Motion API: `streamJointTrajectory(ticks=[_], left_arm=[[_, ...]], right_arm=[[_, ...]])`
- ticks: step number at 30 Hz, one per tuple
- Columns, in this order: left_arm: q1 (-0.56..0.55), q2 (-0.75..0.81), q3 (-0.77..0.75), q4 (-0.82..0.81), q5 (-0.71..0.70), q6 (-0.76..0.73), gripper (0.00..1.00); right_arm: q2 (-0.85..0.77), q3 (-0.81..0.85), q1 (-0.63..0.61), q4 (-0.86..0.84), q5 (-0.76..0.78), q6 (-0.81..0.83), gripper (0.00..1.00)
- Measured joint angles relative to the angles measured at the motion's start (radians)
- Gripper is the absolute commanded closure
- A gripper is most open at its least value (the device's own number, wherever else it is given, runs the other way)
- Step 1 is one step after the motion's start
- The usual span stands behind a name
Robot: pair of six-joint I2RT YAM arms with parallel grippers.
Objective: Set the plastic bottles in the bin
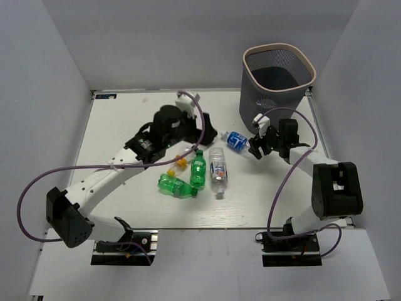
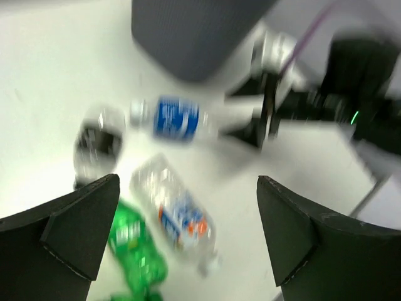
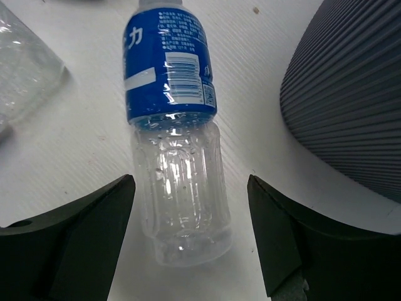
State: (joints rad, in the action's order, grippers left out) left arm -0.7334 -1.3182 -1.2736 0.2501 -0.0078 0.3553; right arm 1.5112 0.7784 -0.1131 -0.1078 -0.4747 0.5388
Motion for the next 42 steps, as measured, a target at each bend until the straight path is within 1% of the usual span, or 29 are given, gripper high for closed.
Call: streamJointTrajectory(ticks=[3,7,13,18,21,22,25,26,28,31,35,36,42], left_arm=[[-0.03,-0.037,0.058,0.08,0.024,0.001,0.0],[-0.088,-0.114,0.08,0.142,0.03,0.008,0.0],[-0.165,-0.197,0.094,0.14,-0.004,0.031,0.0],[-0.201,-0.283,0.094,0.127,-0.07,0.071,0.0],[-0.211,-0.332,0.094,0.122,-0.1,0.083,0.0],[-0.212,-0.346,0.094,0.119,-0.108,0.087,0.0],[-0.222,-0.372,0.095,0.119,-0.133,0.098,0.0],[-0.227,-0.377,0.097,0.116,-0.14,0.101,0.0],[-0.238,-0.378,0.1,0.114,-0.154,0.106,0.0],[-0.257,-0.378,0.102,0.112,-0.18,0.114,0.0],[-0.28,-0.378,0.103,0.115,-0.225,0.13,0.0],[-0.285,-0.378,0.103,0.116,-0.236,0.134,0.0],[-0.304,-0.338,0.119,0.124,-0.287,0.162,0.0]], right_arm=[[0.051,0.019,-0.001,0.002,0.019,0.023,0.22],[0.088,0.021,-0.007,0.011,0.037,0.059,0.22],[0.105,0.028,-0.024,0.045,0.043,0.1,0.27],[0.16,0.098,-0.04,0.156,0.039,0.135,0.32],[0.166,0.12,-0.04,0.216,0.026,0.174,0.42],[0.166,0.123,-0.04,0.235,0.019,0.185,0.53],[0.164,0.131,-0.039,0.282,-0.01,0.214,0.68],[0.158,0.13,-0.039,0.299,-0.02,0.224,0.75],[0.133,0.124,-0.039,0.346,-0.044,0.237,0.84],[0.053,0.113,-0.039,0.426,-0.087,0.259,0.91],[-0.093,0.135,-0.039,0.504,-0.147,0.254,0.94],[-0.126,0.153,-0.039,0.515,-0.163,0.251,1.0],[-0.261,0.259,-0.038,0.517,-0.261,0.19,1.0]])
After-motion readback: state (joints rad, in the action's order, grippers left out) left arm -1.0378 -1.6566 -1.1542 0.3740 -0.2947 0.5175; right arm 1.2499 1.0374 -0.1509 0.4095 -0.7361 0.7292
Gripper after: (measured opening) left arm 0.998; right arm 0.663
